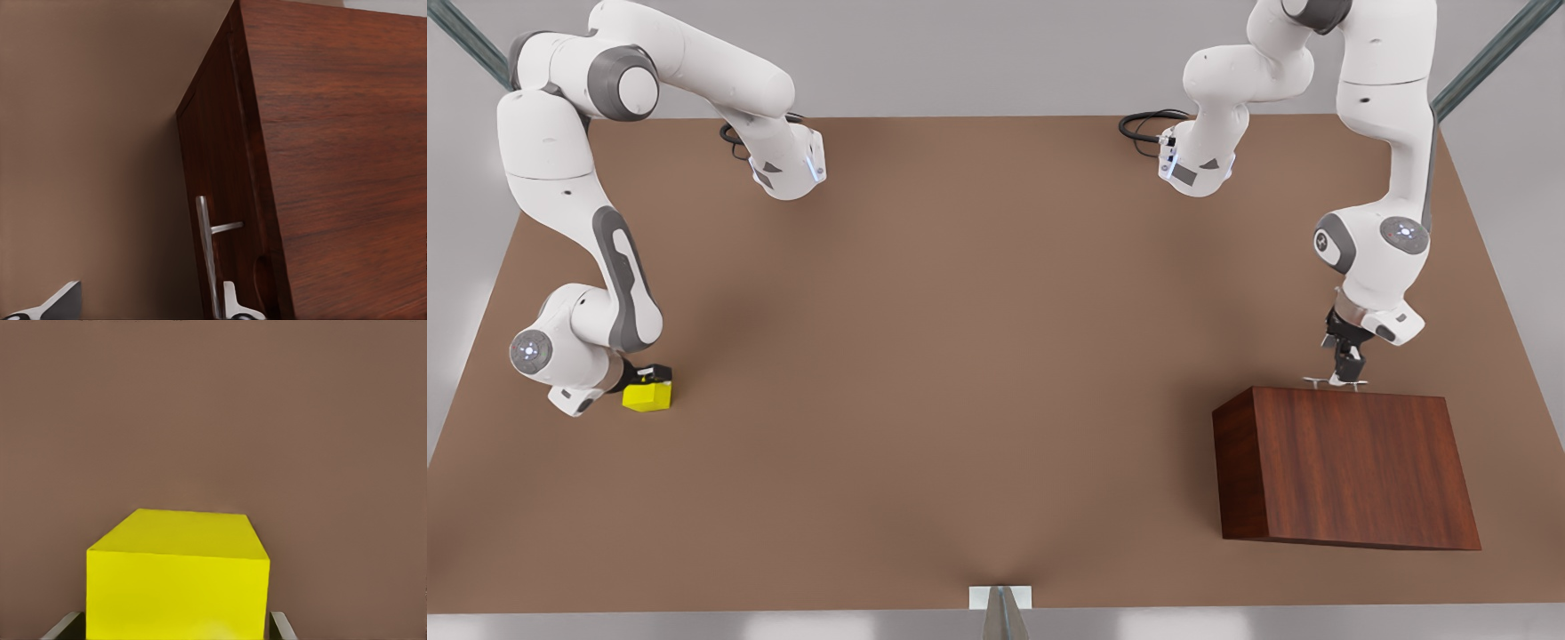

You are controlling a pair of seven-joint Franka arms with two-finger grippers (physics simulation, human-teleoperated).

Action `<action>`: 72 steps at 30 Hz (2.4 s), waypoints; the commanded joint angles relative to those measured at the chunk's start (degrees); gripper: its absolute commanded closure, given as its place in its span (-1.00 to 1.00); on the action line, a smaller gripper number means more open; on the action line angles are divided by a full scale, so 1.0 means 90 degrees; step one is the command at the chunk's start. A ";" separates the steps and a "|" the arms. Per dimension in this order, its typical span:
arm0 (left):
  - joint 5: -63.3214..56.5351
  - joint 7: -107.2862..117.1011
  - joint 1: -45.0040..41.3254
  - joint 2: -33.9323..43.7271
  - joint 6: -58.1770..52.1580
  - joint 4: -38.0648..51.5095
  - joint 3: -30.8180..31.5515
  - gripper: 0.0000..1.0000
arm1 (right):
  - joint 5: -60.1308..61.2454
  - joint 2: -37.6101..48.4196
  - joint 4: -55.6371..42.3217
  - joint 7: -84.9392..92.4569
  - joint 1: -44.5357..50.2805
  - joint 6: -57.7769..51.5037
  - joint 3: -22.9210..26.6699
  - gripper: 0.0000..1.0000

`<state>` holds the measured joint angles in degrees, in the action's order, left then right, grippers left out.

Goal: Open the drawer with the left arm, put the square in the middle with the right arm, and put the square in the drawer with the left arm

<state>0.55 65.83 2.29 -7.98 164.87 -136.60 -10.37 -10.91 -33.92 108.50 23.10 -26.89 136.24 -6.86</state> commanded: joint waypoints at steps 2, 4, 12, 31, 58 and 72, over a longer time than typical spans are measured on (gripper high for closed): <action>0.0027 0.0000 0.0039 -0.0012 0.0001 0.0002 -0.0001 -1.00 | 0.0011 -0.0011 -0.0005 -0.0135 0.0020 0.0008 -0.0010 -1.00; 0.0017 0.0000 0.0039 -0.0002 -0.0009 -0.0008 -0.0001 -1.00 | 0.0011 -0.0011 -0.0014 -0.0214 0.0020 0.0008 -0.0020 -1.00; -0.0002 -0.0010 0.0127 0.0223 -0.0516 -0.0056 -0.0049 -1.00 | 0.0021 -0.0089 -0.0014 -0.0253 0.0020 0.0380 -0.0020 -0.36; -0.0022 -0.0078 0.0136 0.0467 -0.1249 -0.0213 -0.0157 -1.00 | 0.0021 0.0790 -0.0688 -0.4315 0.1590 -0.1369 -0.2333 0.03; -0.0061 -0.0098 0.0136 0.0847 -0.2411 -0.0213 -0.0333 -1.00 | -0.0848 -0.2696 -0.4888 -0.5624 0.6318 -0.1671 -0.1445 -1.00; -0.0061 -0.0088 0.0136 0.1023 -0.2997 -0.0232 -0.0333 -1.00 | -0.0312 -0.1906 -0.4702 -0.4589 0.5606 -0.1759 -0.1514 -1.00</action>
<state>0.02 65.04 3.95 1.23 137.67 -138.77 -13.37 -11.32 -47.60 69.63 -17.09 20.07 120.41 -20.48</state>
